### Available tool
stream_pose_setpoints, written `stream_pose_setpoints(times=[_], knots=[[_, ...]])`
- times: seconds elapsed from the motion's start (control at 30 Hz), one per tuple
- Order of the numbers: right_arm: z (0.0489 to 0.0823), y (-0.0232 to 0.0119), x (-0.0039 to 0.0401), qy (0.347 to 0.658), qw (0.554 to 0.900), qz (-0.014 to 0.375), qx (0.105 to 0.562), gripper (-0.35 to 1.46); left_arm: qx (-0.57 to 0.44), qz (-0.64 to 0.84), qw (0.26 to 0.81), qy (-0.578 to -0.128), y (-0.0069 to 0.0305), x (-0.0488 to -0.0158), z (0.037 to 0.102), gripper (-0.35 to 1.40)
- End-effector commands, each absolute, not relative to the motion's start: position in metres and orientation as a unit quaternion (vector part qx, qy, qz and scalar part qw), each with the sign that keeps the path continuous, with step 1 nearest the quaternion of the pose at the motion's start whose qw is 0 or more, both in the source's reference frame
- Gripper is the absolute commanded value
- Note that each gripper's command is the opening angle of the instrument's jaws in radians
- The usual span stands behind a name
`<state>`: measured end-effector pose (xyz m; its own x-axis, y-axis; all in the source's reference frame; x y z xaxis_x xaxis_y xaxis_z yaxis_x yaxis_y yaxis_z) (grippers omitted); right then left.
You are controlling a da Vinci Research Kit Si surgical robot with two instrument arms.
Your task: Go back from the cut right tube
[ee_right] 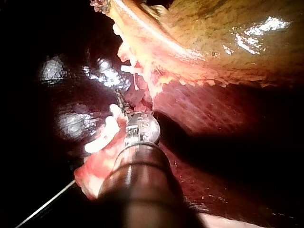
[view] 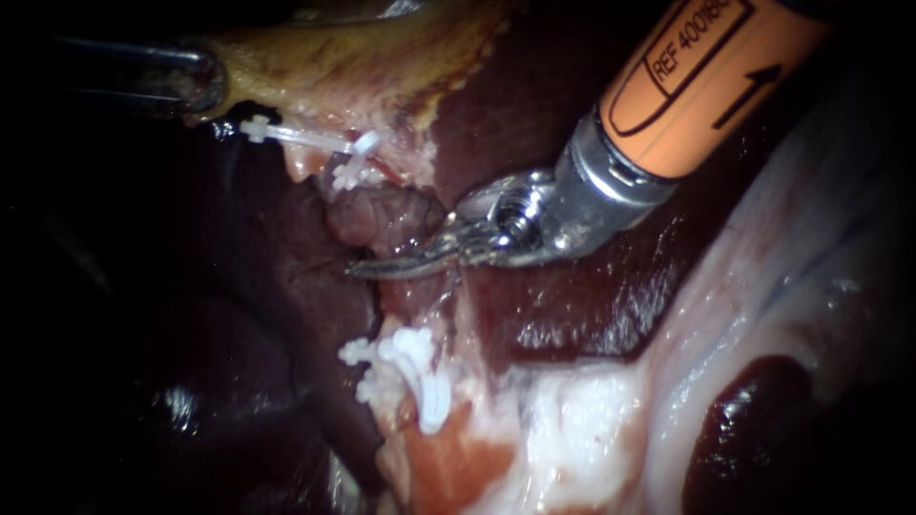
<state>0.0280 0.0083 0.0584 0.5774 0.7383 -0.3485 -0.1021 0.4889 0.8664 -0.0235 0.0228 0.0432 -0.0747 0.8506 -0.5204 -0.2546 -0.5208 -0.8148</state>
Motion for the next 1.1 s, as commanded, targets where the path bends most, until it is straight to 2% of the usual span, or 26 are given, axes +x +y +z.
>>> stream_pose_setpoints(times=[0.03,0.07,0.1,0.17,0.23,0.37,0.47,0.6,0.67,0.8,0.9,1.1], knots=[[0.0581,0.0083,0.028,0.378,0.776,0.268,0.428,-0.27,-0.546,0.68,0.406,-0.273,0.0227,-0.0235,0.0432,-0.35],[0.0581,0.0081,0.0281,0.394,0.778,0.251,0.42,0.27,-0.546,0.68,0.406,-0.273,0.0227,-0.0236,0.0433,-0.35],[0.0581,0.008,0.0282,0.41,0.784,0.228,0.407,0.54,-0.546,0.68,0.406,-0.273,0.0227,-0.0235,0.0433,-0.35],[0.0581,0.008,0.0286,0.424,0.784,0.22,0.397,1.08,-0.546,0.68,0.406,-0.273,0.0227,-0.0236,0.0433,-0.35],[0.0582,0.0081,0.029,0.431,0.783,0.229,0.386,1.31,-0.546,0.68,0.406,-0.273,0.0227,-0.0236,0.0433,-0.35],[0.0582,0.0081,0.0291,0.442,0.786,0.23,0.365,1.38,-0.546,0.68,0.406,-0.273,0.0227,-0.0235,0.0435,-0.35],[0.058,0.008,0.0286,0.461,0.795,0.197,0.342,1.43,-0.546,0.681,0.406,-0.273,0.0226,-0.0235,0.0437,-0.35],[0.0568,0.007,0.0262,0.477,0.817,0.169,0.275,1.43,-0.546,0.681,0.405,-0.272,0.0227,-0.0235,0.0439,-0.35],[0.0561,0.0065,0.0249,0.465,0.834,0.155,0.252,1.43,-0.546,0.681,0.405,-0.272,0.0227,-0.0235,0.044,-0.35],[0.0543,0.006,0.0221,0.409,0.881,0.117,0.207,1.45,-0.546,0.681,0.405,-0.272,0.0228,-0.0234,0.0441,-0.35],[0.0533,0.0063,0.0203,0.373,0.903,0.102,0.188,1.45,-0.546,0.681,0.405,-0.272,0.0228,-0.0234,0.0441,-0.35],[0.0524,0.0069,0.0167,0.362,0.912,0.093,0.169,1.45,-0.546,0.681,0.405,-0.272,0.0228,-0.0234,0.0441,-0.35]])
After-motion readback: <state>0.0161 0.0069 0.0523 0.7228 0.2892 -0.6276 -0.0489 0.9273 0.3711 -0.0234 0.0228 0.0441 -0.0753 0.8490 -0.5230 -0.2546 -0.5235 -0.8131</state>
